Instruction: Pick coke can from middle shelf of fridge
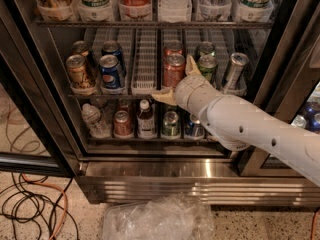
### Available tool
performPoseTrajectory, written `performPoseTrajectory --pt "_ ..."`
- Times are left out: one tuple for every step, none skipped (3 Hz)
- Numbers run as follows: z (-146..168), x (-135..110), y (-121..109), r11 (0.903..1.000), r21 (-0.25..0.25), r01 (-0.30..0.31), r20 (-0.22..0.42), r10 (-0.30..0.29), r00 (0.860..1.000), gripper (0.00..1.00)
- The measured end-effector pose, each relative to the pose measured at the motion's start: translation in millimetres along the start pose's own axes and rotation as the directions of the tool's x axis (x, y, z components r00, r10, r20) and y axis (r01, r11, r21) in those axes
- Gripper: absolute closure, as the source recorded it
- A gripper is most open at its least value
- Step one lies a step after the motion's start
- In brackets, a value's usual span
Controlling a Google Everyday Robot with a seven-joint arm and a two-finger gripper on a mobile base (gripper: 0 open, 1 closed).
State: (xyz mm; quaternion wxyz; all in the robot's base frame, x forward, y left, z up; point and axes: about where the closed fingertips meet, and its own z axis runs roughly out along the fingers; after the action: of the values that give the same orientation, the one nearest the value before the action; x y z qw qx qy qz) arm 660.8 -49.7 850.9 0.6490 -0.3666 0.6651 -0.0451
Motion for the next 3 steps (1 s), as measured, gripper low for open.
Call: performPoseTrajectory --pt "19 -7 7 0.9996 -0.012 -0.026 0.022 0.026 0.999 0.17" --pt "30 -7 10 0.9981 -0.009 -0.06 0.019 0.06 0.998 0.31" --pt "30 -8 10 0.9981 -0.009 -0.06 0.019 0.06 0.998 0.5"
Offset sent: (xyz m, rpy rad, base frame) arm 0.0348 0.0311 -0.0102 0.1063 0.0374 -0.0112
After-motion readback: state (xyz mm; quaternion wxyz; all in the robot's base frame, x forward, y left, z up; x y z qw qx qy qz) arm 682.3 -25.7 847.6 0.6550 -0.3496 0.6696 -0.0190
